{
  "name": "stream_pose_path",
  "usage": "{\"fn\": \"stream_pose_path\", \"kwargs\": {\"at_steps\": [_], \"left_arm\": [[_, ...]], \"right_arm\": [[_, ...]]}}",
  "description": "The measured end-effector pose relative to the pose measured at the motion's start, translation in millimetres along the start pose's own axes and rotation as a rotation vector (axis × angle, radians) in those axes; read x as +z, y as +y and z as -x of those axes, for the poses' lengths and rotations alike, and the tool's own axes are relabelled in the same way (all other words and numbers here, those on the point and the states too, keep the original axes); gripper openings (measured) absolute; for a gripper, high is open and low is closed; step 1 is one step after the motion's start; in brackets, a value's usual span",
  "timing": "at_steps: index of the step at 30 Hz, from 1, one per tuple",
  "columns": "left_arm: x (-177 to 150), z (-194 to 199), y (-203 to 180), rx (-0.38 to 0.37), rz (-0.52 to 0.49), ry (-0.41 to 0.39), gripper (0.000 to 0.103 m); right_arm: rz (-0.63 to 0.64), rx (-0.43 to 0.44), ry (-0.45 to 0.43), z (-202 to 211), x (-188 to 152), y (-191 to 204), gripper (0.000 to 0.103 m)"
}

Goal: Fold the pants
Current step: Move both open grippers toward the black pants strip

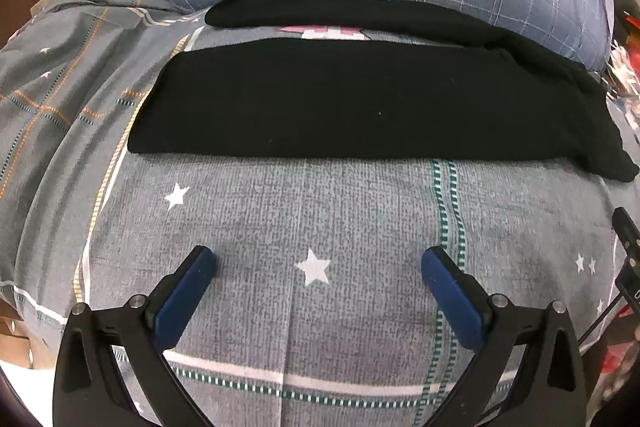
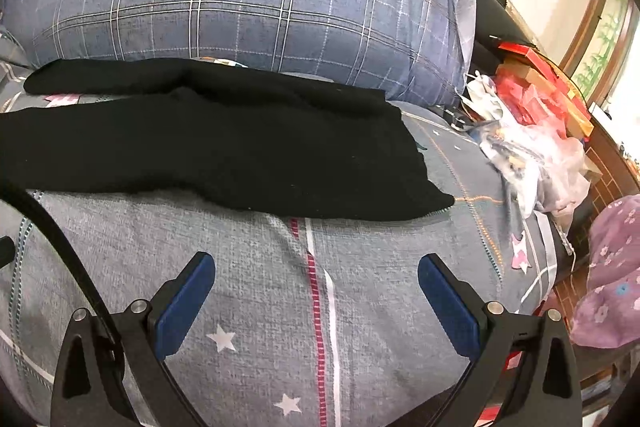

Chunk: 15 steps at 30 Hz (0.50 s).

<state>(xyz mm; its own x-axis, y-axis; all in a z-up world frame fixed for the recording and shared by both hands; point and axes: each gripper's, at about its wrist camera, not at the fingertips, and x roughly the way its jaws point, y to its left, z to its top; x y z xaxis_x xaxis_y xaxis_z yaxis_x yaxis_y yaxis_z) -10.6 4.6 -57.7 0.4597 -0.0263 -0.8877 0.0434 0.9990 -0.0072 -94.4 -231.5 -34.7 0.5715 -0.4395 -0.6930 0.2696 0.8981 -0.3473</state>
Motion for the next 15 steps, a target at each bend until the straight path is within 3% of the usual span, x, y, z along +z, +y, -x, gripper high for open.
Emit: {"fn": "stream_pose_path", "kwargs": {"at_steps": [3,5,11,15], "left_arm": [[-4.0,9.4,0.0,0.000,-0.001,-0.010,0.091],[-5.6,20.2,-1.5,-0.007,-0.005,-0.033,0.091],[-4.2,84.2,-3.2,0.009,-0.012,-0.209,0.091],[-9.6,127.9,-2.3,0.045,-0.018,-0.327,0.091]], "right_arm": [[-0.008,-0.003,-0.014,7.0,-0.5,-5.1,0.103],[-0.016,-0.003,-0.029,14.2,-1.1,-9.3,0.103],[-0.037,0.005,-0.094,41.1,-0.8,-17.8,0.103],[-0.083,0.048,-0.184,66.2,-0.1,-27.1,0.103]]}}
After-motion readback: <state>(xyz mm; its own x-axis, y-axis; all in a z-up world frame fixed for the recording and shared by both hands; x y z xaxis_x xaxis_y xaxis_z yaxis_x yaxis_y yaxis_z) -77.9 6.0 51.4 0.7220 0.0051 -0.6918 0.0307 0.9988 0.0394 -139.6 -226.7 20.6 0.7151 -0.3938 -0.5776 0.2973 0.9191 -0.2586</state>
